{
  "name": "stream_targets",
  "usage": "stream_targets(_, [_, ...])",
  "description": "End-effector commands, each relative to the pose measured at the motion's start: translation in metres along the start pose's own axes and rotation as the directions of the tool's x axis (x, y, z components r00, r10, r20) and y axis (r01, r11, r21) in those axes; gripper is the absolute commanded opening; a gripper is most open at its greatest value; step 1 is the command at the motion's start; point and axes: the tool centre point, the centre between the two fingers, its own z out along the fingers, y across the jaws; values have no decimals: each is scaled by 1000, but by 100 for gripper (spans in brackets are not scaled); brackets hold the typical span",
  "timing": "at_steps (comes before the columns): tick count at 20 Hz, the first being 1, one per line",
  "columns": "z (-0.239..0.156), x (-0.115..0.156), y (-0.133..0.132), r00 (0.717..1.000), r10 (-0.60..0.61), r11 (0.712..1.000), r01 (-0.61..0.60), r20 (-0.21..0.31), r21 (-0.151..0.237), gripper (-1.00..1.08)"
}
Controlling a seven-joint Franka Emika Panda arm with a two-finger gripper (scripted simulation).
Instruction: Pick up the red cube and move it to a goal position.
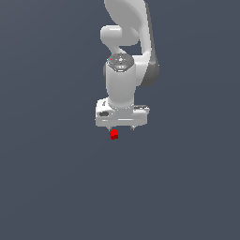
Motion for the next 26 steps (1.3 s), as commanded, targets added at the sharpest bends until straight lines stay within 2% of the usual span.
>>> stream_targets(1, [12, -6, 2, 1000, -19, 1000, 19, 4, 0, 100])
stream_targets(16, [126, -63, 31, 976, -216, 976, 216, 33, -3, 100])
stream_targets(26, [154, -74, 41, 964, -262, 965, 262, 40, -4, 100])
